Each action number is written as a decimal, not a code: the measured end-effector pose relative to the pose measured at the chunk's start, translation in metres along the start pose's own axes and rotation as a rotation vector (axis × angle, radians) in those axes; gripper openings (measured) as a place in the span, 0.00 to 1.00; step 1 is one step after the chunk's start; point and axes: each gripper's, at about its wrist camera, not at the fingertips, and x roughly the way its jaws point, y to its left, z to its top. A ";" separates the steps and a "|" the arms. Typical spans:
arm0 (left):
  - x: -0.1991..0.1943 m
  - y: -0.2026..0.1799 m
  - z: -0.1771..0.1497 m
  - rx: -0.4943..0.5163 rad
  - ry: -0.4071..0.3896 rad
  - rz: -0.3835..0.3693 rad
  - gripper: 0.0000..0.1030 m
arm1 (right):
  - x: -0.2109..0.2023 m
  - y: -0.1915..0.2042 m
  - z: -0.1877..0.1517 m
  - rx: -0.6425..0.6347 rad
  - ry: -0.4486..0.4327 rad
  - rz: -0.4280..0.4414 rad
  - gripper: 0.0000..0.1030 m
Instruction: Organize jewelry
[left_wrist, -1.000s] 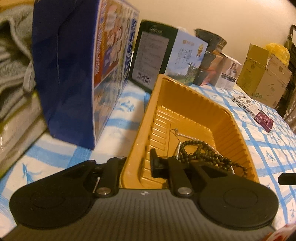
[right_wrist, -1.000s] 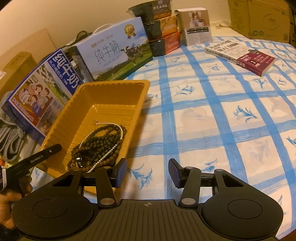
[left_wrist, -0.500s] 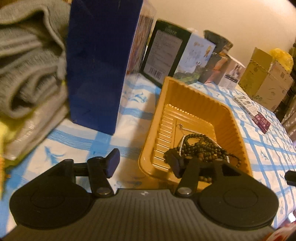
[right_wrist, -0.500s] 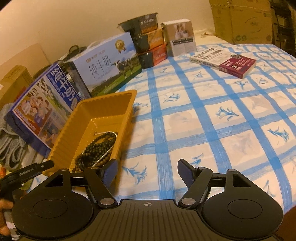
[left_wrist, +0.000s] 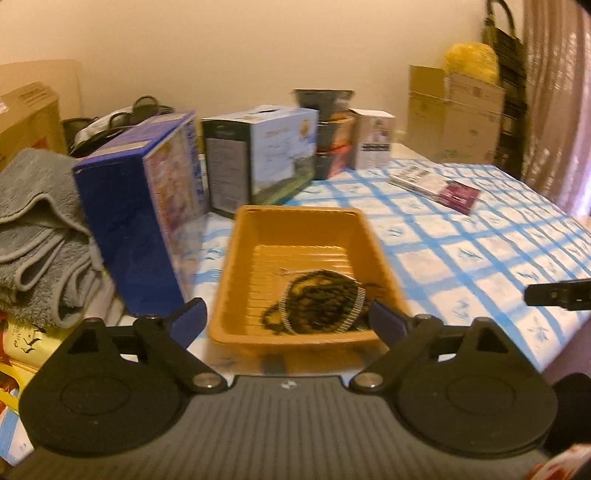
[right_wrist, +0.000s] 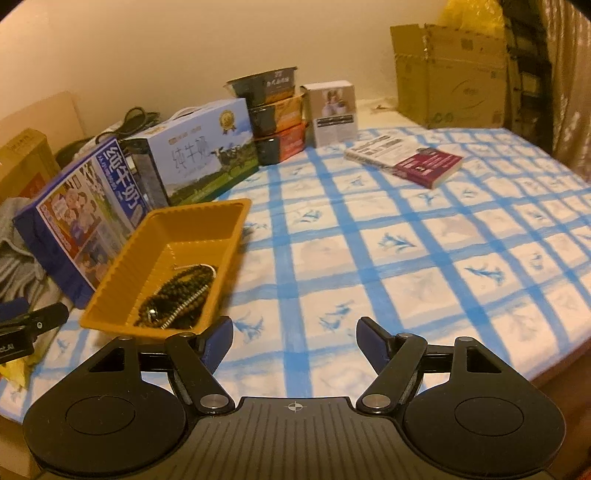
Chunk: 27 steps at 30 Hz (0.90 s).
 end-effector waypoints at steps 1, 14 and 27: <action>-0.003 -0.006 -0.001 0.007 0.005 -0.007 0.93 | -0.004 0.000 -0.002 -0.010 -0.008 -0.008 0.72; -0.019 -0.048 -0.017 -0.054 0.169 -0.138 0.92 | -0.039 -0.017 -0.028 0.057 0.050 0.081 0.72; -0.022 -0.076 -0.037 -0.011 0.215 -0.178 0.91 | -0.049 -0.026 -0.060 0.052 0.087 0.045 0.72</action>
